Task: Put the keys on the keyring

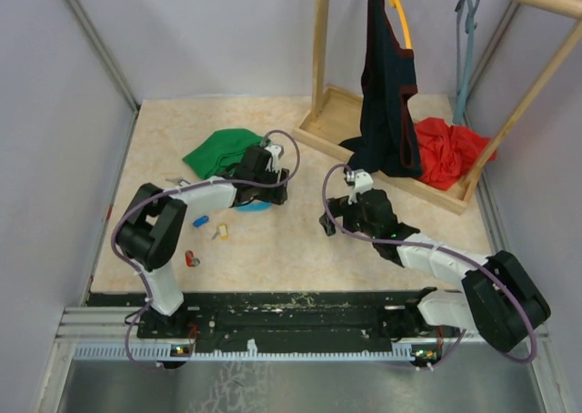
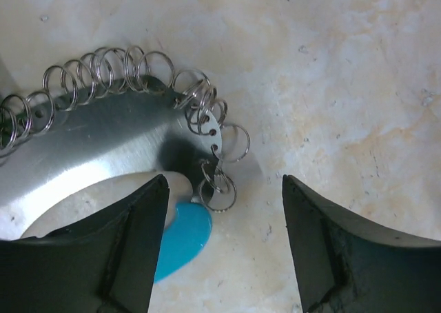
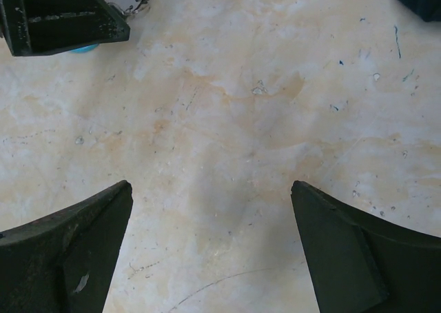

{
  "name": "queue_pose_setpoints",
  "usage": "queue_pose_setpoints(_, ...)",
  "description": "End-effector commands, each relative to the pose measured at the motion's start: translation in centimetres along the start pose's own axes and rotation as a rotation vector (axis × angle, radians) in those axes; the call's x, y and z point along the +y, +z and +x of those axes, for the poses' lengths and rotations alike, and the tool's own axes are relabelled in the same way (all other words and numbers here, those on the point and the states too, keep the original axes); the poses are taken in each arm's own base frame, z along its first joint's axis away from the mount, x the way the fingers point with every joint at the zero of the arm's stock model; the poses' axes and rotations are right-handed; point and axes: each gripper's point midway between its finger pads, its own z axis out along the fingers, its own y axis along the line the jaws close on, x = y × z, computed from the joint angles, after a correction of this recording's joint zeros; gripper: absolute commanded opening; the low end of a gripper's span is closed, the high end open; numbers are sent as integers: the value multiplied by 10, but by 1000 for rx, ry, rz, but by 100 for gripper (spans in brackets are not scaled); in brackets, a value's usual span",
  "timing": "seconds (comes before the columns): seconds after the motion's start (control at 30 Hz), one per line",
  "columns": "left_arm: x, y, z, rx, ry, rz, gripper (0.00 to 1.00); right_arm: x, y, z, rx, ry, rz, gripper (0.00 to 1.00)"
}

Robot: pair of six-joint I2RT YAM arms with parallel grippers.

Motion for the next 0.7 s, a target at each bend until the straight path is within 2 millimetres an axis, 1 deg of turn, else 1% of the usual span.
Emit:
queue_pose_setpoints(0.0,5,12,-4,19,78,-32,69,4,-2,-25,-97,-14,-3,98)
queue_pose_setpoints(0.03,4,14,-2,28,79,-26,65,4,-2,-25,-96,-15,-1,98)
queue_pose_setpoints(0.17,-15,20,15,75,70,41,50,3,-2,-25,-99,-13,1,98)
queue_pose_setpoints(0.3,-41,20,37,118,65,119,44,3,-5,-29,-116,-11,7,98)
queue_pose_setpoints(0.37,-63,17,45,125,65,181,39,3,-7,-31,-128,-11,9,98)
queue_pose_setpoints(0.43,-84,11,51,127,68,238,38,2,-9,-32,-136,-12,11,98)
queue_pose_setpoints(0.53,-109,1,56,121,76,295,40,2,-12,-34,-150,-15,10,98)
queue_pose_setpoints(0.6,-121,-8,55,102,72,330,44,3,-14,-35,-158,-17,2,98)
queue_pose_setpoints(0.67,-127,-20,49,63,47,364,48,5,-15,-36,-161,-20,-8,97)
